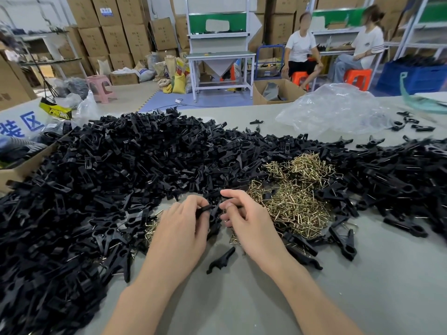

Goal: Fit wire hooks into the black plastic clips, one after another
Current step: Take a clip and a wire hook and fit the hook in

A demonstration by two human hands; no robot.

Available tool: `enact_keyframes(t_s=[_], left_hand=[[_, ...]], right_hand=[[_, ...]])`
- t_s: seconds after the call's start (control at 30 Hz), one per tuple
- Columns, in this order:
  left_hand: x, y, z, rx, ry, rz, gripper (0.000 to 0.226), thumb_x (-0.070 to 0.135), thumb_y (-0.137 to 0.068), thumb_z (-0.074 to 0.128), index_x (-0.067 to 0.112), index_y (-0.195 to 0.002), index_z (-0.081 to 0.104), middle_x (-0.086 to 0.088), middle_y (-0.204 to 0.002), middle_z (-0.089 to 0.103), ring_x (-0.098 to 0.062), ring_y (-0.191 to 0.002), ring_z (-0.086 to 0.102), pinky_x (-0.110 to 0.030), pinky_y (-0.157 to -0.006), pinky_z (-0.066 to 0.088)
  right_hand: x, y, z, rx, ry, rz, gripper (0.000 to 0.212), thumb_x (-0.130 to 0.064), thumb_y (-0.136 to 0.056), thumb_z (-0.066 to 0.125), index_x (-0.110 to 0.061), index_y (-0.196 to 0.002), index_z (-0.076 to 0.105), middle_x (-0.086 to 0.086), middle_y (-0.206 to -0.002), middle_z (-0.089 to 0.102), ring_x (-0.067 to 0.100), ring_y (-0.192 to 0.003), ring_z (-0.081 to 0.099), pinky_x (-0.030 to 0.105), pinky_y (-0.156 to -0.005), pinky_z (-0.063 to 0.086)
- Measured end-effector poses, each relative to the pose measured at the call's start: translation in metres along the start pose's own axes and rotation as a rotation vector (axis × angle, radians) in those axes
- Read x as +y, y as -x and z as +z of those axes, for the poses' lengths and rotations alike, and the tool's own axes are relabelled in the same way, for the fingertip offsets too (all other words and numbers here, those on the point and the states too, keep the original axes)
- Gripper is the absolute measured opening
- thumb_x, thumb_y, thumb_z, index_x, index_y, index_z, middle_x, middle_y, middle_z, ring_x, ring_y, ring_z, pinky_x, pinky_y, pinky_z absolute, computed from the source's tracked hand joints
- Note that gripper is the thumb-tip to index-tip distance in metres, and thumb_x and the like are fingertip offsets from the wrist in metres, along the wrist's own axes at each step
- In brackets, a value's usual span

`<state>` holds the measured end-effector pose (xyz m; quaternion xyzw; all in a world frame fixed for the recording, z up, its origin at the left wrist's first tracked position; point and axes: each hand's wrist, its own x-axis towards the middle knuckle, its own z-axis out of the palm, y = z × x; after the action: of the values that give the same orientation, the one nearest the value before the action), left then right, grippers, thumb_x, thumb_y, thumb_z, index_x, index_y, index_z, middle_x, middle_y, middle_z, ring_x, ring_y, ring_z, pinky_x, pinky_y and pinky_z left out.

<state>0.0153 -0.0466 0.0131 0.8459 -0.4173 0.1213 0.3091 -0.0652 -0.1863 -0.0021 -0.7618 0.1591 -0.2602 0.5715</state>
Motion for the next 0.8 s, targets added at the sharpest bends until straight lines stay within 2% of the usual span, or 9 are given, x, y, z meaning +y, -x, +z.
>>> enact_keyframes(t_s=[0.1,0.23,0.33,0.4,0.5,0.6,0.67,0.7,0.8], left_hand=[[0.002,0.004,0.0,-0.115,-0.067,0.093,0.01,0.024,-0.097,0.054,0.026,-0.107,0.057,0.014,-0.101,0.055,-0.01,-0.097,0.049,-0.03,-0.086,0.043],[0.003,0.005,0.003,-0.213,-0.215,0.155,0.02,0.03,-0.099,0.048,0.027,-0.117,0.056,0.009,-0.112,0.053,-0.017,-0.105,0.046,-0.033,-0.094,0.041],[0.003,0.006,0.003,-0.237,-0.345,0.204,0.017,0.028,-0.095,0.059,0.028,-0.112,0.062,0.008,-0.105,0.058,-0.02,-0.099,0.052,-0.034,-0.088,0.047],[0.003,0.005,0.003,-0.192,-0.328,0.203,0.014,0.027,-0.092,0.066,0.03,-0.105,0.066,0.011,-0.098,0.062,-0.018,-0.094,0.055,-0.034,-0.083,0.048],[0.004,0.0,-0.001,-0.109,0.076,-0.018,0.012,0.03,-0.096,0.061,0.039,-0.104,0.063,0.025,-0.096,0.064,-0.001,-0.096,0.054,-0.022,-0.084,0.044],[0.009,-0.003,-0.004,-0.005,0.426,-0.201,0.016,0.026,-0.096,0.064,0.042,-0.098,0.062,0.028,-0.093,0.066,0.007,-0.08,0.061,-0.007,-0.069,0.044],[0.013,-0.005,-0.007,0.03,0.668,-0.304,0.012,0.024,-0.095,0.065,0.036,-0.098,0.066,0.021,-0.087,0.07,0.004,-0.065,0.06,-0.011,-0.062,0.046],[0.015,-0.006,-0.008,0.02,0.802,-0.363,0.009,0.025,-0.095,0.065,0.033,-0.099,0.069,0.016,-0.082,0.072,0.001,-0.064,0.059,-0.016,-0.063,0.048],[0.019,-0.006,-0.008,-0.05,1.023,-0.442,0.013,0.024,-0.096,0.063,0.032,-0.099,0.073,0.008,-0.073,0.069,-0.006,-0.062,0.056,-0.02,-0.059,0.049]], right_hand=[[0.0,0.0,-0.001,0.013,0.019,-0.004,0.03,-0.016,-0.105,0.048,-0.039,-0.119,0.06,-0.011,-0.1,0.07,0.002,-0.086,0.07,0.024,-0.082,0.057],[0.0,0.0,-0.002,0.021,0.019,0.003,0.032,-0.015,-0.105,0.047,-0.042,-0.116,0.059,-0.013,-0.097,0.07,0.003,-0.084,0.07,0.019,-0.082,0.056],[0.0,0.0,-0.001,0.025,-0.001,0.009,0.034,-0.014,-0.104,0.047,-0.044,-0.113,0.06,-0.02,-0.097,0.069,0.004,-0.083,0.071,0.021,-0.081,0.057],[0.0,0.0,-0.002,0.038,-0.012,0.014,0.031,-0.016,-0.105,0.047,-0.042,-0.115,0.061,-0.021,-0.099,0.068,0.004,-0.085,0.071,0.023,-0.081,0.057],[-0.004,-0.002,-0.002,0.049,-0.085,0.033,0.027,-0.023,-0.106,0.046,-0.037,-0.123,0.063,-0.019,-0.103,0.07,0.003,-0.094,0.071,0.025,-0.083,0.058],[-0.008,-0.002,-0.005,0.074,-0.238,0.045,0.028,-0.026,-0.106,0.049,-0.034,-0.131,0.061,-0.018,-0.112,0.07,0.002,-0.099,0.069,0.019,-0.085,0.056],[-0.01,-0.001,-0.006,0.047,-0.296,0.074,0.032,-0.027,-0.105,0.054,-0.029,-0.136,0.06,-0.013,-0.115,0.07,0.002,-0.099,0.07,0.015,-0.084,0.054],[-0.011,0.0,-0.006,0.002,-0.333,0.091,0.032,-0.026,-0.104,0.055,-0.025,-0.135,0.061,-0.009,-0.114,0.072,0.005,-0.099,0.071,0.017,-0.084,0.055],[-0.013,0.003,-0.002,-0.11,-0.411,0.081,0.025,-0.02,-0.106,0.051,-0.018,-0.118,0.072,0.002,-0.107,0.076,0.012,-0.098,0.072,0.023,-0.084,0.057]])
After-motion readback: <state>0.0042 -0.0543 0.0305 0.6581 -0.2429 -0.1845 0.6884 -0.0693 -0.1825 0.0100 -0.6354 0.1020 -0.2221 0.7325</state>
